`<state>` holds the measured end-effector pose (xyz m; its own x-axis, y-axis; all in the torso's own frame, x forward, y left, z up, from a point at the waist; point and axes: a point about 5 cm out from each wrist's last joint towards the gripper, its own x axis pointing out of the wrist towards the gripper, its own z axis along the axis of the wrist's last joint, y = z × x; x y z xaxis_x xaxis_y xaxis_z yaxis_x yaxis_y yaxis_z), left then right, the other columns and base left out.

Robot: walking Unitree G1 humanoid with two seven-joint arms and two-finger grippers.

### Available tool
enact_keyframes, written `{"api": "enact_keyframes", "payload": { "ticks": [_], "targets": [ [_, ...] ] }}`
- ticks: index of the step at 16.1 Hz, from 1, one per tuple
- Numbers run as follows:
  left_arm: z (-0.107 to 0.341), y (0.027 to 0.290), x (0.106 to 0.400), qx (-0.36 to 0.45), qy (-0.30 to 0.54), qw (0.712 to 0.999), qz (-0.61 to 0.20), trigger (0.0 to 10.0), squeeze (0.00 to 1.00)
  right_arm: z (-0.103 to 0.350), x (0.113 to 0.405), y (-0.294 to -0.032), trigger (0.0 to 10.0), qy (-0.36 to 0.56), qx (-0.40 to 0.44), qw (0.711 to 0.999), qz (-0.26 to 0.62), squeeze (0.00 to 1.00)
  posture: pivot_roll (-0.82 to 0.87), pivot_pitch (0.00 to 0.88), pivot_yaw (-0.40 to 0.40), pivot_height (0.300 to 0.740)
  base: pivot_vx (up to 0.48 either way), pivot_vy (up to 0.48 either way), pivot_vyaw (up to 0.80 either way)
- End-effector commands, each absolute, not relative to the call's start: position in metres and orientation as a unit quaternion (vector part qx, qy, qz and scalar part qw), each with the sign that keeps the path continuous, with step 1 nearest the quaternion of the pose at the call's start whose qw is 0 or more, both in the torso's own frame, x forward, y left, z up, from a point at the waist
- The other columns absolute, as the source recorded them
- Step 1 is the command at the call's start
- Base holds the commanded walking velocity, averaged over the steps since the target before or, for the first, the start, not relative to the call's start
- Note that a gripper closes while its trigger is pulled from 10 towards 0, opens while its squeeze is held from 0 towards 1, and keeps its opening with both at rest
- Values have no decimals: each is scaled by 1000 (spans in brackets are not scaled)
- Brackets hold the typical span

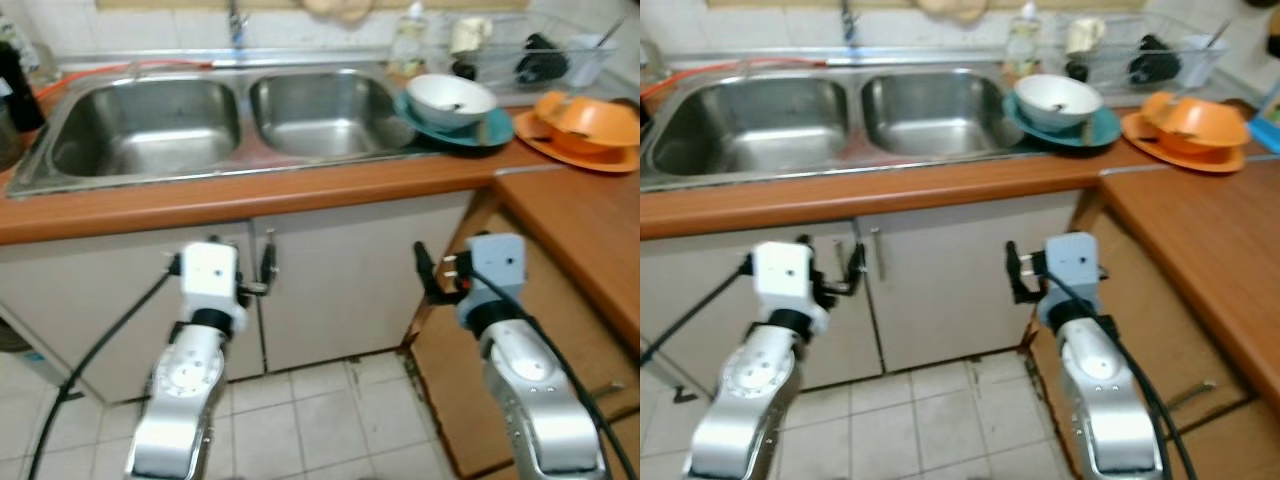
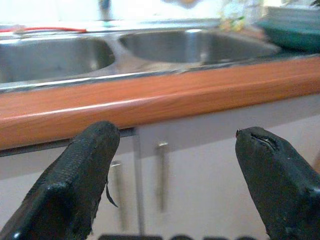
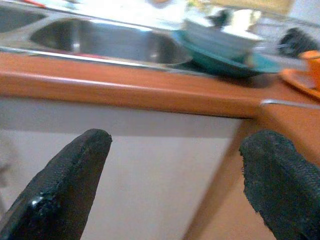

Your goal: Kitchen organization

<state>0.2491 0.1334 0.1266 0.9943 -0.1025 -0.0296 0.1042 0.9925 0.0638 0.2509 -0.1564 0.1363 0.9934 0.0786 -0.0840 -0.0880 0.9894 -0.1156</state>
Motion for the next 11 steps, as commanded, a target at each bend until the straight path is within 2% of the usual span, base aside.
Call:
{"api": "enact_keyframes", "payload": {
  "ticks": [1,6,11],
  "targets": [
    [125,141,249,40,21,998,-37,10000,0,139,251,-153,10000,38,-60,996,45,1000,-70,0,-23,740,0,0,0],
    [127,138,249,35,12,998,-60,10000,0,140,252,-151,10000,40,-58,996,55,1000,-74,0,-25,740,0,0,0],
    [132,138,251,29,4,997,-70,10000,0,145,254,-146,10000,28,-50,996,69,1000,-76,0,-24,740,309,0,0]
  ]
}}
